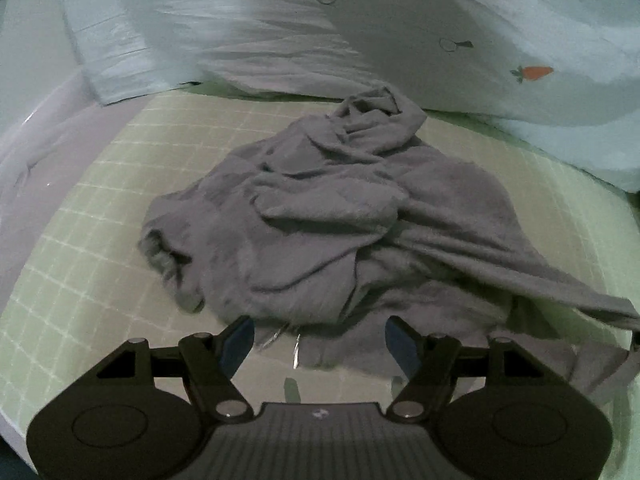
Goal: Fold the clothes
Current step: 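Grasp the hoodie fabric with the right gripper while the left gripper grasps another edge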
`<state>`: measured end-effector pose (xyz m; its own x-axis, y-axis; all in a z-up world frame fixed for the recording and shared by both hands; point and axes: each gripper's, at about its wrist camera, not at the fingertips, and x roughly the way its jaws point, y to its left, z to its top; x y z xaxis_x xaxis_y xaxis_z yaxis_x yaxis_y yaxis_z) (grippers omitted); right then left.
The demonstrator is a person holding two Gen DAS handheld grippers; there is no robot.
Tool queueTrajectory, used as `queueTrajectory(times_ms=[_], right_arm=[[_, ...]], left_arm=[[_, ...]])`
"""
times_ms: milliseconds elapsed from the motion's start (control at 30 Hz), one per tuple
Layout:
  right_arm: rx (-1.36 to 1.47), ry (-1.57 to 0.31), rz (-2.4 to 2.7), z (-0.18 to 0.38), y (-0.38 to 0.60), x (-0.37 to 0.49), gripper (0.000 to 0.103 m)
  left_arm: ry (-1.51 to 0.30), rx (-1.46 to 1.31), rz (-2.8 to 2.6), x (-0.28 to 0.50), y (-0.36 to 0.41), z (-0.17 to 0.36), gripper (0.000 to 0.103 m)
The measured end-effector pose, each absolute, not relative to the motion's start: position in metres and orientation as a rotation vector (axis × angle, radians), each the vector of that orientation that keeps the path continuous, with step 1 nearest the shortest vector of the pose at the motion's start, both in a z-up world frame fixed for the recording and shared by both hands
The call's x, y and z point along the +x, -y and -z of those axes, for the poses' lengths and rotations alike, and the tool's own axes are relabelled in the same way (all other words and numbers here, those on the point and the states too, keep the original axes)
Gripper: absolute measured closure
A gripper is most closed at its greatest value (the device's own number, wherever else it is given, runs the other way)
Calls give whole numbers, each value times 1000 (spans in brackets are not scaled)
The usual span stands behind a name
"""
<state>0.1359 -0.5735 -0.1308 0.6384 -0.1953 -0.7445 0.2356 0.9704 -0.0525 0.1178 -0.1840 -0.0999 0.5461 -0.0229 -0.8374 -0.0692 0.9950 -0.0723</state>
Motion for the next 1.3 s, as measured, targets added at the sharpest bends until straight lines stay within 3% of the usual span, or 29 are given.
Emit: queueTrajectory(times_ms=[333,433,500,533,967,1167,1300], right_arm=[[45,-847,235,144,600,202,88],[48,-866,232,152,603,207,88],[49,-881,240,159,605,206,89],[55,-890,248,162,606,205,89],[104,-876,286,153,612,188,89],[67,-874,288,149,601,180,89],[64,-894,306,151,598,177,88]], left_arm=[[-1007,-21,-63,194,214,118,33],[-1022,-22,-69,201,209,121,60],[-1023,-37,-101,203,201,120,93],[-1023,-45,-117,204,197,120,96],[-881,-169,-399,194,78,77,99],[-885,-146,-511,172,52,82,103],[-925,-235,-484,159,43,95,98]])
